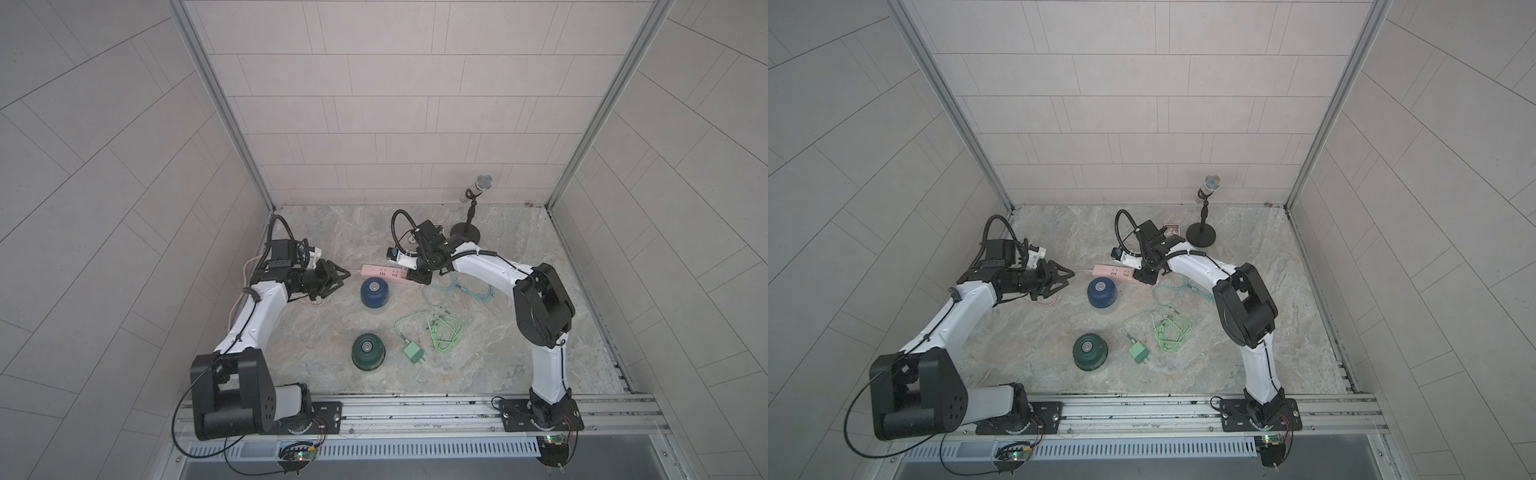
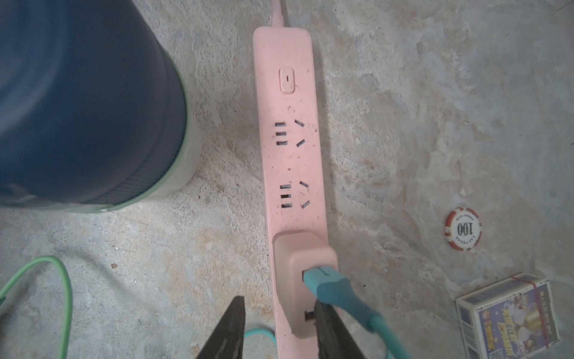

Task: Charge the cordless meat grinders
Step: Insert the plug into the socket.

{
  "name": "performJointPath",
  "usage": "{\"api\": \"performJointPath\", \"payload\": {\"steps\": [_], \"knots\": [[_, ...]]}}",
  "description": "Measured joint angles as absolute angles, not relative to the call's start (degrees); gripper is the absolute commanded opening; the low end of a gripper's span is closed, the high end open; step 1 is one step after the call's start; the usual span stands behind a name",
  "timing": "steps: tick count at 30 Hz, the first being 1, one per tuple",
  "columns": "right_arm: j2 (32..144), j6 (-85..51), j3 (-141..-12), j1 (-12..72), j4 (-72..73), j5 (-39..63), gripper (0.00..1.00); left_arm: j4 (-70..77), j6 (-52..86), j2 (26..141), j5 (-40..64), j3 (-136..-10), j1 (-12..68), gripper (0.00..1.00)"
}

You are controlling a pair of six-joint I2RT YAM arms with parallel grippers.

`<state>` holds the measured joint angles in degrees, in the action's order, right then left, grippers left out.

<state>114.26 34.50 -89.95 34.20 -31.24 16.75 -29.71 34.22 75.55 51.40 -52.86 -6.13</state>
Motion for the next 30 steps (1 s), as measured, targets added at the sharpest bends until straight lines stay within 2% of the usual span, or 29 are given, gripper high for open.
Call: {"api": "performJointPath", "payload": {"steps": [13, 30], "knots": [[113.75, 33.43, -89.19, 35.53, -30.96, 16.08, 0.40, -28.99, 34.24, 76.53, 51.42, -53.43, -6.15, 0.44], [114.24, 30.81, -97.49, 35.73, -42.33, 19.14, 0.53, -30.04, 33.54, 76.55, 51.66, -54.11, -6.15, 0.44]]}}
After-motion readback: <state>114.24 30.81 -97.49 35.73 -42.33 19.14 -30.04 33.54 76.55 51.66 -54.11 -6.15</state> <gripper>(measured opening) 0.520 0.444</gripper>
